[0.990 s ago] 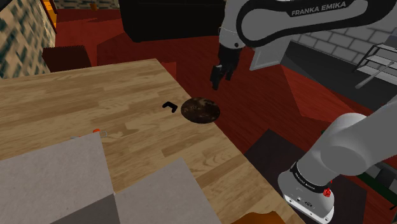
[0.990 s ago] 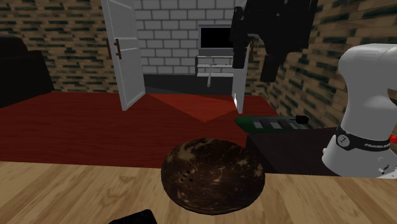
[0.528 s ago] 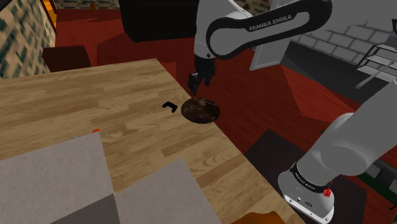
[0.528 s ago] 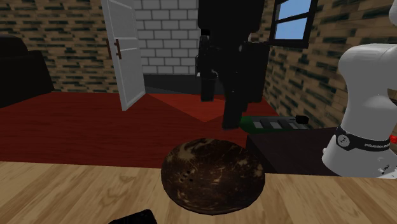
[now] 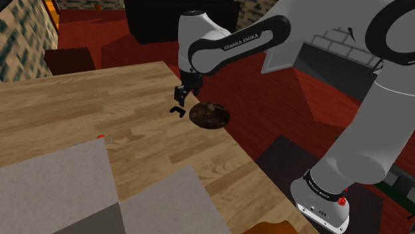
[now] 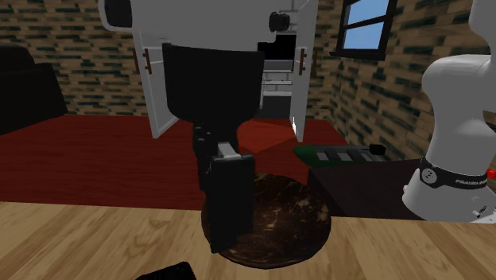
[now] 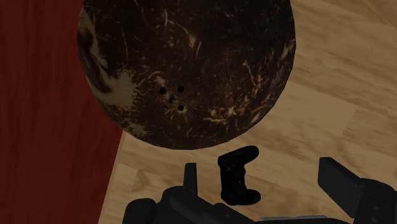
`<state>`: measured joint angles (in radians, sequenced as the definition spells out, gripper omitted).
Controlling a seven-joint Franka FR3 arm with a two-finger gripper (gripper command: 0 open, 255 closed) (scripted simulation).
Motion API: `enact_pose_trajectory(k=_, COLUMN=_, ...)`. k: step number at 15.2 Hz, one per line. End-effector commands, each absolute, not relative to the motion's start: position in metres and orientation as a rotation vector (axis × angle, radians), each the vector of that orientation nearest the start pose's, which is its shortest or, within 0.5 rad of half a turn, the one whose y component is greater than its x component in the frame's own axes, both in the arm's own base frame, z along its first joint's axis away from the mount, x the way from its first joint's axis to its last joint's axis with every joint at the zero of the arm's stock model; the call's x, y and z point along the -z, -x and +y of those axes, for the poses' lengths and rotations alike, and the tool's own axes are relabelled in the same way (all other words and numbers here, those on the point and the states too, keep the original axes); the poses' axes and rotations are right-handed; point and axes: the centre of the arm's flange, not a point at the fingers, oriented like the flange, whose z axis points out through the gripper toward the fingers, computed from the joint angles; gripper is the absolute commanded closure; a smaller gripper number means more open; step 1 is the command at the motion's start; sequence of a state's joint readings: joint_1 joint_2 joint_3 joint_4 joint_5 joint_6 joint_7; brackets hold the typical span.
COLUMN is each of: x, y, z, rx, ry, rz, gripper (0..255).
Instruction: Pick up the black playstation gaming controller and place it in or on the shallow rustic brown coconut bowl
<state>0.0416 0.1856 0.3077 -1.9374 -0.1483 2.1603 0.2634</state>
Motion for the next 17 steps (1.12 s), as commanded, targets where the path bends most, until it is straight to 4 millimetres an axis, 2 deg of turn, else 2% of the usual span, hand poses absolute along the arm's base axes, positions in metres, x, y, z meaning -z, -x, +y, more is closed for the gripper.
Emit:
enact_pose_trajectory(k=1, x=-0.384, y=-0.588, z=0.208, rx=0.11, ry=3.181, rz=-0.263, gripper=0)
enact_pose_trajectory(k=5, x=-0.358, y=-0.621, z=0.231, rx=0.116, ry=3.179, rz=-0.281, gripper=0)
enact_pose_trajectory(k=12, x=-0.321, y=-0.624, z=0.229, rx=0.116, ry=3.179, rz=-0.281, gripper=0)
enact_pose_trajectory(k=17, x=-0.318, y=-0.624, z=0.229, rx=0.116, ry=3.179, rz=-0.281, gripper=0)
